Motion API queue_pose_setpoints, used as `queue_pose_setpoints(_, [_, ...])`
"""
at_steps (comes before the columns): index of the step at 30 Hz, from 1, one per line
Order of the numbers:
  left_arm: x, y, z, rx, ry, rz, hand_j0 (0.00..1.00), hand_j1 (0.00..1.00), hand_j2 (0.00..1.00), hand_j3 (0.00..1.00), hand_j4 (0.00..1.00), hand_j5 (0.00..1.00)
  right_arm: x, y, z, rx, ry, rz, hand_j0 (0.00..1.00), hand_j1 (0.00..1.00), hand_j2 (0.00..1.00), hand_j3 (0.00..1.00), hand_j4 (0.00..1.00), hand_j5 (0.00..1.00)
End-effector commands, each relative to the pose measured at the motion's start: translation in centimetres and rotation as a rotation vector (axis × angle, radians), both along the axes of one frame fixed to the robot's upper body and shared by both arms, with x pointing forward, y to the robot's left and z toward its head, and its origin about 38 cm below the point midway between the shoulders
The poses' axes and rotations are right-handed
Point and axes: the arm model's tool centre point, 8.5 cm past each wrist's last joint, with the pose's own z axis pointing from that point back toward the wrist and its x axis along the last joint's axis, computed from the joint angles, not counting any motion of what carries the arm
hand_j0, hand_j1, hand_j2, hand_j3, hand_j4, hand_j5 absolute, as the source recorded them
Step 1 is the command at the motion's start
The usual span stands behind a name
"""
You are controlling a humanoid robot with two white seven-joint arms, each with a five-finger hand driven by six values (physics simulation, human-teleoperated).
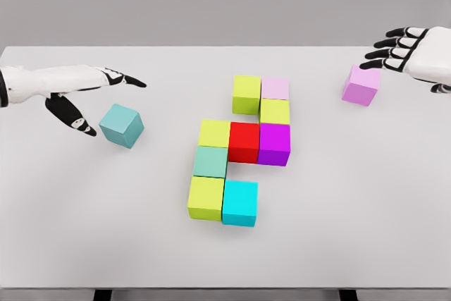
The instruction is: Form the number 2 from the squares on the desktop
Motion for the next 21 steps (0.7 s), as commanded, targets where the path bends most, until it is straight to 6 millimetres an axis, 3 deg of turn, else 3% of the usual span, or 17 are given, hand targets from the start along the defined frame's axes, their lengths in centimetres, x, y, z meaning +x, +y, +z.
queue_pose_setpoints(1, [-0.1,0.0,0.2,-0.008,-0.006,-0.015,1.00,1.00,1.00,1.00,1.00,1.00,0.0,0.2,0.0,0.015,0.002,0.004,1.00,1.00,1.00,1.00,1.00,1.00])
queue_pose_setpoints(5, [-0.5,0.3,-0.7,0.002,-0.001,-0.030,1.00,1.00,1.00,1.00,1.00,1.00,0.2,0.8,-0.4,0.044,-0.001,0.018,1.00,1.00,1.00,1.00,1.00,1.00])
queue_pose_setpoints(7, [-0.4,0.6,-1.1,0.008,0.004,-0.023,1.00,1.00,1.00,1.00,1.00,1.00,0.7,1.5,-1.7,0.042,0.037,0.030,1.00,1.00,1.00,1.00,1.00,1.00])
queue_pose_setpoints(9, [-0.1,0.9,-1.5,0.046,-0.008,-0.016,1.00,1.00,1.00,1.00,1.00,1.00,2.0,2.5,-3.8,0.022,0.104,0.032,1.00,1.00,1.00,1.00,1.00,1.00])
queue_pose_setpoints(11, [0.2,1.1,-1.9,0.048,-0.001,-0.007,1.00,1.00,1.00,1.00,1.00,1.00,3.6,3.1,-4.3,0.047,0.115,0.026,1.00,1.00,1.00,1.00,1.00,1.00])
queue_pose_setpoints(16, [0.7,-0.6,-3.0,0.045,0.001,-0.033,1.00,1.00,1.00,1.00,1.00,1.00,7.0,0.6,-6.0,-0.012,0.111,-0.111,1.00,1.00,1.00,1.00,1.00,1.00])
queue_pose_setpoints(18, [0.7,-0.5,-2.9,0.043,-0.001,-0.032,1.00,1.00,1.00,1.00,1.00,1.00,7.5,-0.7,-6.2,-0.005,0.123,-0.153,1.00,1.00,1.00,1.00,1.00,1.00])
queue_pose_setpoints(21, [1.2,0.5,-3.4,0.049,0.012,0.003,1.00,1.00,1.00,1.00,1.00,1.00,7.9,-0.8,-7.7,-0.025,0.153,-0.168,1.00,1.00,1.00,1.00,1.00,1.00])
